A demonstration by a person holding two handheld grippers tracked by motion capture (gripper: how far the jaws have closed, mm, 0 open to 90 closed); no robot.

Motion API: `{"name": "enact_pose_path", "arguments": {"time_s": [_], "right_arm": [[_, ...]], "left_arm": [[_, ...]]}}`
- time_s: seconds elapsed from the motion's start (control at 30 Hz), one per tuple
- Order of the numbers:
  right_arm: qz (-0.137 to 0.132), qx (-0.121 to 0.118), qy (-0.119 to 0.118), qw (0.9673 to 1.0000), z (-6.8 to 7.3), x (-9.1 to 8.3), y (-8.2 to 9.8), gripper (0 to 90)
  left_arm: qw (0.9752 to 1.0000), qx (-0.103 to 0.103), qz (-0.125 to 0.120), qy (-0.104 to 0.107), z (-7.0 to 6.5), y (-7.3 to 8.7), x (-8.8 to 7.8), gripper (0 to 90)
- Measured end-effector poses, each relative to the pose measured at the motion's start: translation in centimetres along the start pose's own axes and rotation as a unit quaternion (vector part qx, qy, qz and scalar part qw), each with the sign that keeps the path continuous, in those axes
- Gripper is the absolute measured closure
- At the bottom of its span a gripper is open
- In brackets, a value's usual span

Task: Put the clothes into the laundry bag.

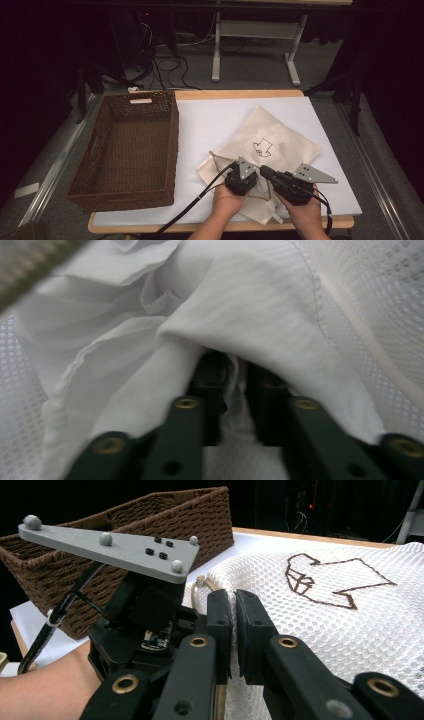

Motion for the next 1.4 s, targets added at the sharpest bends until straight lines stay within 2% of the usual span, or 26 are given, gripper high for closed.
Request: {"name": "enact_pose_path", "arguments": {"time_s": [0.17, 0.27, 0.37, 0.5, 0.6, 0.73, 0.83, 0.9, 0.97, 1.07, 1.13, 1.2, 1.27, 1.4], "right_arm": [[0.000, -0.001, 0.000, 1.0000, 0.0, 0.0, 0.0, 86.1], [0.000, -0.002, 0.000, 1.0000, 0.1, 0.0, 0.1, 86.1], [0.000, -0.003, 0.001, 1.0000, 0.1, 0.0, 0.1, 86.1], [0.003, -0.003, -0.001, 1.0000, 0.2, 0.0, 0.1, 86.1], [0.013, -0.005, -0.005, 0.9999, 0.4, 0.2, 0.3, 86.2], [0.044, -0.016, -0.011, 0.9989, 0.8, 1.0, 0.8, 86.3], [0.089, -0.019, -0.020, 0.9957, 1.2, 2.0, 1.7, 86.3], [0.123, -0.025, -0.023, 0.9918, 1.4, 2.8, 2.5, 86.4], [0.154, -0.029, -0.026, 0.9873, 1.6, 3.5, 3.2, 86.4], [0.186, -0.039, -0.028, 0.9814, 2.0, 4.3, 4.0, 86.5], [0.205, -0.048, -0.030, 0.9772, 2.3, 4.8, 4.5, 86.8], [0.210, -0.062, -0.037, 0.9750, 2.7, 4.9, 4.6, 87.1], [0.203, -0.066, -0.047, 0.9758, 3.0, 4.9, 4.5, 87.0], [0.216, -0.065, -0.041, 0.9734, 2.9, 5.2, 4.8, 87.0]], "left_arm": [[0.9998, 0.005, -0.017, 0.005, -0.1, 0.3, -1.4, 50.3], [0.9995, 0.003, -0.029, 0.010, 0.0, 0.7, -2.6, 43.3], [0.9990, 0.011, -0.043, 0.011, 0.2, 1.0, -4.3, 37.4], [0.9982, 0.006, -0.059, 0.002, 1.7, 1.2, -7.5, 40.3], [0.9980, -0.001, -0.062, -0.013, 2.8, 1.3, -10.1, 41.7], [0.9968, 0.014, -0.074, -0.027, 3.2, 2.2, -12.4, 42.8], [0.9963, 0.012, -0.080, -0.028, 3.2, 2.8, -13.0, 44.4], [0.9963, 0.002, -0.082, -0.026, 3.3, 2.7, -13.1, 45.3], [0.9960, 0.003, -0.086, -0.023, 3.2, 2.6, -13.2, 45.5], [0.9965, 0.012, -0.080, -0.024, 3.0, 2.8, -12.9, 46.0], [0.9967, 0.009, -0.076, -0.027, 3.2, 2.9, -12.8, 46.8], [0.9963, 0.000, -0.078, -0.037, 3.6, 3.0, -12.9, 49.5], [0.9960, -0.012, -0.079, -0.041, 3.9, 3.1, -13.0, 50.4], [0.9961, -0.012, -0.078, -0.039, 3.9, 3.1, -12.9, 49.4]]}}
Point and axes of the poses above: each handheld gripper's, and its own axes: x roughly forward along the jaws, y roughly out of its underside, z roughly to its left, the point moved 1 cm from there along x, roughly forward along the jaws, and after that the axes turned 2 degrees about x, right-handed, at the moved point
